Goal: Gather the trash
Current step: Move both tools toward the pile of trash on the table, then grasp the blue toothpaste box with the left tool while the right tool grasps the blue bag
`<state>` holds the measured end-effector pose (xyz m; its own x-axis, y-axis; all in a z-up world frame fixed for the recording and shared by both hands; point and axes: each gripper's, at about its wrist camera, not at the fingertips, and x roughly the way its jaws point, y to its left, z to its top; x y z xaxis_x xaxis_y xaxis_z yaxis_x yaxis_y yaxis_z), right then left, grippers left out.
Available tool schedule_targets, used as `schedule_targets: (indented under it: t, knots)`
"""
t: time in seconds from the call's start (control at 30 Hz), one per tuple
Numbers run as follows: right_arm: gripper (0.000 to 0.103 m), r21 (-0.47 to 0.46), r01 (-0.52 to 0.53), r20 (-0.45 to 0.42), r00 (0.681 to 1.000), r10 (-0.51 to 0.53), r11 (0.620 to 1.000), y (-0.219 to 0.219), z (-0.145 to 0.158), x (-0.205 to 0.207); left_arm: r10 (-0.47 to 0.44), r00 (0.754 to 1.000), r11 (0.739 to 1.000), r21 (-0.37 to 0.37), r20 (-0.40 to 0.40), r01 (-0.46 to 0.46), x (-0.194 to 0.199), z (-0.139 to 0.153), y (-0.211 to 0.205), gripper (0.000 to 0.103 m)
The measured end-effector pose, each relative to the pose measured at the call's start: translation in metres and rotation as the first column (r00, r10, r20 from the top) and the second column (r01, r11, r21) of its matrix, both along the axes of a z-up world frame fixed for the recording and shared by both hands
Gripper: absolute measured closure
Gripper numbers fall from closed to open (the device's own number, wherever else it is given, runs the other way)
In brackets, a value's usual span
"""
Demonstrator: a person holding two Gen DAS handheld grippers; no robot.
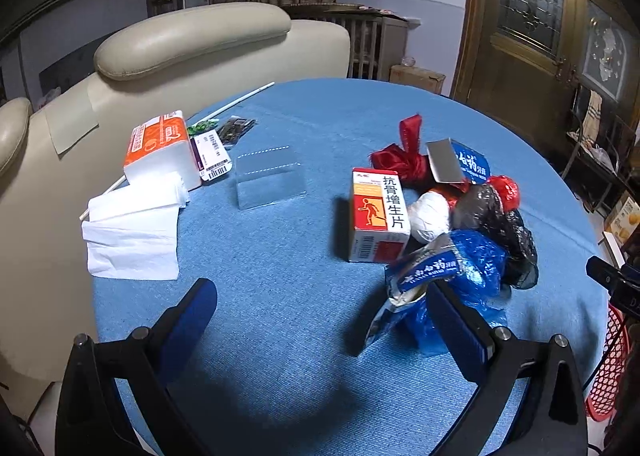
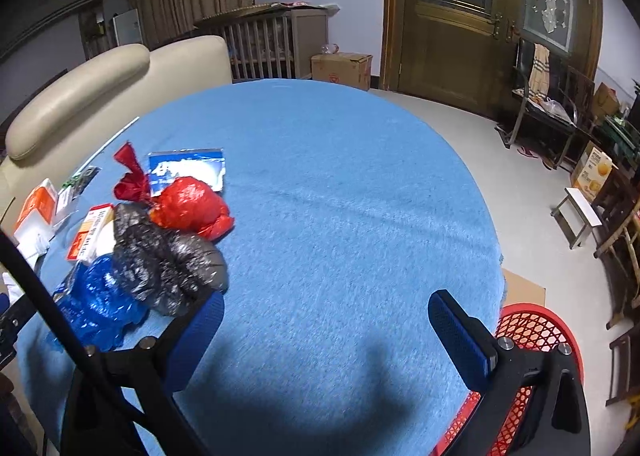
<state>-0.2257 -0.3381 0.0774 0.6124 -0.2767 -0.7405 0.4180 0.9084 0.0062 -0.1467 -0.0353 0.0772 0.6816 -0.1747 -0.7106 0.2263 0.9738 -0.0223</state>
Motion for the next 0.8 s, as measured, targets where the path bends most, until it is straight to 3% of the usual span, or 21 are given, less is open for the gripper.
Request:
schedule_targets:
  t: [0.33, 0.53, 0.8]
  knots:
    - [0.000, 0.027, -0.041, 0.001, 0.999, 0.041, 0.999, 0.020, -0.006, -0.018, -0.070, 0.998, 0.998, -0.007, -0.007, 0.070, -0.008, -0.004, -0.011, 0.000]
    - [0.000, 0.051, -0.036, 0.009, 0.999, 0.036, 0.998, 0.021, -0.008, -0.023, -0.162, 0.987, 0.987, 0.014, 0.004, 0.162, -0.013, -0.001, -0.032, 0.000]
    - [0.000, 0.057, -0.040, 0.025, 0.999, 0.039, 0.998, 0.022, -0.004, -0.027, -0.174, 0.985, 0.984, 0.024, 0.003, 0.174, -0.013, 0.001, -0.042, 0.000]
